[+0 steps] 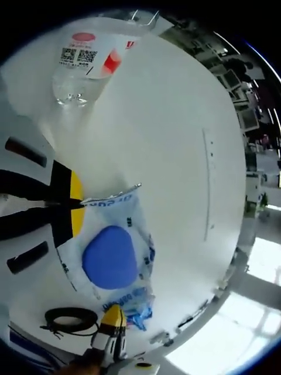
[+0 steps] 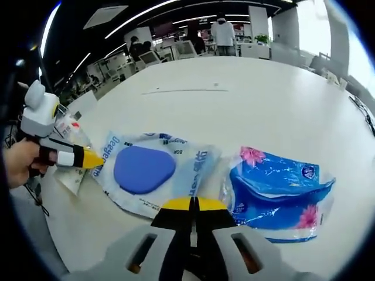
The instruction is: Arrange the tabletop items into an orderly group along one side of the table until the central work area is clear of visible clutter.
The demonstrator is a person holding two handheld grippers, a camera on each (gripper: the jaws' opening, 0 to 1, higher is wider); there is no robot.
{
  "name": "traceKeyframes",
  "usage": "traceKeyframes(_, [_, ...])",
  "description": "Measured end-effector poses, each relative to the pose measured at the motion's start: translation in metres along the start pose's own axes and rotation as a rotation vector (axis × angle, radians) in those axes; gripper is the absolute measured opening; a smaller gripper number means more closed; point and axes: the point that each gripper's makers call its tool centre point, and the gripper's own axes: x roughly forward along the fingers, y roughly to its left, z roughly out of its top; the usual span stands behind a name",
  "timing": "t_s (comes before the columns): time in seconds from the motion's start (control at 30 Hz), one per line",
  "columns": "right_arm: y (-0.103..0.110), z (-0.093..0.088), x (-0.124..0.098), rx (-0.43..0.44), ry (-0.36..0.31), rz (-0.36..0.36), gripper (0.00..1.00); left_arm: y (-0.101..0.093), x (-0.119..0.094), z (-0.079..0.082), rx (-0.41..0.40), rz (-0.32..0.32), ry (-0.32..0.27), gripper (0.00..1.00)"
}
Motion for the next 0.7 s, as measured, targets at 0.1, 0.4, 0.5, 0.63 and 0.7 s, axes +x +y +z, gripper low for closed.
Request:
traceKeyframes(0.1, [0.001,0.000,-0.001,-0.008,0.004,-0.007,0.00,-0.001,-0.001,-0.001,-0.001,0.005,-0.001,0.00])
traceKeyframes(0.4, [0.014,0.012,-0.011,-0.052,-0.032,-0.017,0.24,-0.002,-0.007,0.013,0.043,0.028,-0.045,0.10])
traceKeyframes(0.5, [0.024,0.026,-0.018,-0.072,-0.084,0.012,0.28,-0.008,-0.015,0.017,0.068,0.033,-0.052,0.20])
traceKeyframes(0.63, [0.029,0.047,-0.029,-0.078,-0.169,0.022,0.34,-0.014,-0.027,0.032,0.075,0.019,-0.103,0.36])
traceKeyframes(0.7, [0.032,0.054,-0.036,-0.094,-0.197,0.026,0.39,-0.015,-0.035,0.042,0.096,0.026,-0.142,0.44])
